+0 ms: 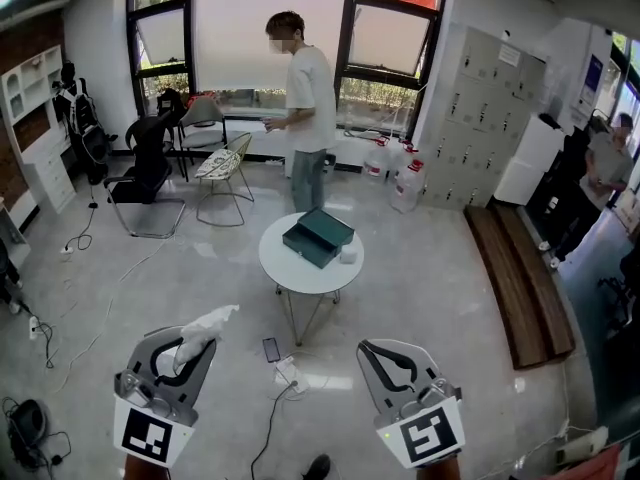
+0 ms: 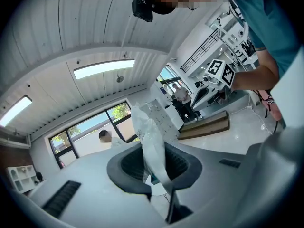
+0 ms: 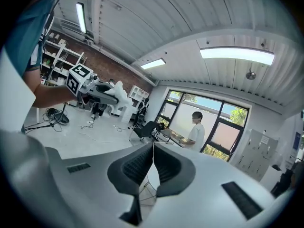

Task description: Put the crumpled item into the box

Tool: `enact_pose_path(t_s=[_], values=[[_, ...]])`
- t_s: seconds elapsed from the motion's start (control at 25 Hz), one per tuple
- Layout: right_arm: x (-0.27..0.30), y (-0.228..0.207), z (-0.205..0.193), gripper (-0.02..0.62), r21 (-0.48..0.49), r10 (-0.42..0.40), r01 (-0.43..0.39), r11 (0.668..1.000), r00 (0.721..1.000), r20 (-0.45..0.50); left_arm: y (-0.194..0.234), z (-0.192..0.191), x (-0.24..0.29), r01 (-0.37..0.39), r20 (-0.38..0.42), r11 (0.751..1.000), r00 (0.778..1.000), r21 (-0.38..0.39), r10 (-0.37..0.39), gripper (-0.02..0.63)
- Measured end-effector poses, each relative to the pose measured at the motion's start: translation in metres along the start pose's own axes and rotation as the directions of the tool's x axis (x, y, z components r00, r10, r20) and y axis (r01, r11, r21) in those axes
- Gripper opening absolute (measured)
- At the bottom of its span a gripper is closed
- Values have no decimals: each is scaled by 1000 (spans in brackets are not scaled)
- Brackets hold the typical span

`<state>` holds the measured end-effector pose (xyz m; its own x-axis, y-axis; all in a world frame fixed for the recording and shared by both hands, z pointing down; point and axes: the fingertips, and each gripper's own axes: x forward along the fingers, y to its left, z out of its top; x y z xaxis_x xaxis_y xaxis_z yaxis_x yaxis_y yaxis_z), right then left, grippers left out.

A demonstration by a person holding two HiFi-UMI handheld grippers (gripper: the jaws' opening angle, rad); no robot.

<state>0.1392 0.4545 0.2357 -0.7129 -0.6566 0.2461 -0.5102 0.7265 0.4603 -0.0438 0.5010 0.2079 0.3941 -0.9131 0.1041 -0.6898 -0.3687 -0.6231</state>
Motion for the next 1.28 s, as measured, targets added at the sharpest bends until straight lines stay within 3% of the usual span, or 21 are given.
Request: enact_pose_path(t_s=[0.4, 0.68, 1.0, 1.28], values=[[28, -82, -47, 38, 11, 38, -38, 999, 999, 39, -8, 14, 91, -23, -46, 1000, 999, 19, 24, 75], [48, -104, -71, 38, 33, 27, -28, 999, 999, 18, -4, 4, 131, 4, -42, 1000, 999, 26, -3, 75], [85, -135, -65, 38, 23, -66, 67, 998, 997, -46, 35, -17, 185, 70, 45, 997, 996, 11, -71, 75], [154, -140, -33, 38, 22, -117, 119, 993, 990, -80, 108, -56, 210, 99, 99, 995, 990, 13, -100, 75]])
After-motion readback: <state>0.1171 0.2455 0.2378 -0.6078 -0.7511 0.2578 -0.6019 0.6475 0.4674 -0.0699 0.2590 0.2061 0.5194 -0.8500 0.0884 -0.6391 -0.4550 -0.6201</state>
